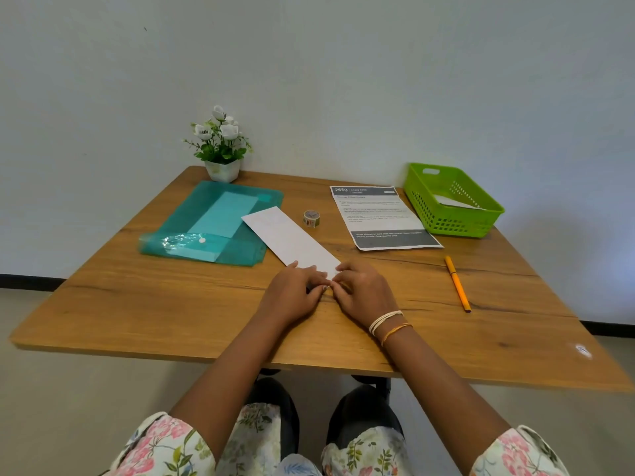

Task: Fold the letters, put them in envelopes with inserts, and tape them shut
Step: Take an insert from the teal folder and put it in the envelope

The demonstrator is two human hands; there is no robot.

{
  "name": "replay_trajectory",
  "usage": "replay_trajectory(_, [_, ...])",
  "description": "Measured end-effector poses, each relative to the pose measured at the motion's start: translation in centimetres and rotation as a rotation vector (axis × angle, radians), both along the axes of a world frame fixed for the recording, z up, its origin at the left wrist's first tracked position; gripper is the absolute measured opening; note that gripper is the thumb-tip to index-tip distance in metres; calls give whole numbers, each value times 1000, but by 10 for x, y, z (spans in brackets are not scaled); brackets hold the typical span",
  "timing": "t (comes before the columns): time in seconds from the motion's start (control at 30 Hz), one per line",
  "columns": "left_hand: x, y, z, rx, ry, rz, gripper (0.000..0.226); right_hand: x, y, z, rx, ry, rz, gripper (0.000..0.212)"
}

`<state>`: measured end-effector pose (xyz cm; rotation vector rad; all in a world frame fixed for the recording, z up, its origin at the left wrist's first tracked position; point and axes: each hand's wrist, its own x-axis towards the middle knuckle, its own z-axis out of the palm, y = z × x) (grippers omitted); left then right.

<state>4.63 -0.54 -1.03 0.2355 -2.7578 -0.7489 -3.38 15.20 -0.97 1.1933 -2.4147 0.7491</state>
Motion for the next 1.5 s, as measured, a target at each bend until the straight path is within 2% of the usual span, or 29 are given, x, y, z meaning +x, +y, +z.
replay_trajectory(0.1, [0,0,-2,-29,-29,3,32,3,5,2,43,-34,81,21])
replay_trajectory(0.23, [3,0,-4,-47,-50,-21,35,0,10,2,53,-75,84,24])
replay_trajectory(0.43, [6,0,-1,-8,-31,-39,33,-12,15,5,21,-123,-75,24])
replay_trajectory(0.73, [9,-1,2,58,-45,-56,34,-7,13,9,82,-220,-93,29])
replay_trajectory(0.87, [11,0,5,75,-40,-44,35,-9,1,15,159,-285,-178,33])
replay_trajectory(0.97, [11,0,2,65,-46,-51,36,-14,-16,24,265,-365,-285,32])
replay_trajectory(1.07, [9,0,1,57,-58,-57,36,-18,-31,34,355,-449,-342,18])
replay_trajectory(1.37, [12,1,4,72,-34,-47,36,-39,-45,52,273,-794,-369,36])
replay_trajectory(1.5, [13,1,6,150,41,-60,33,-45,-39,51,191,-871,-373,37])
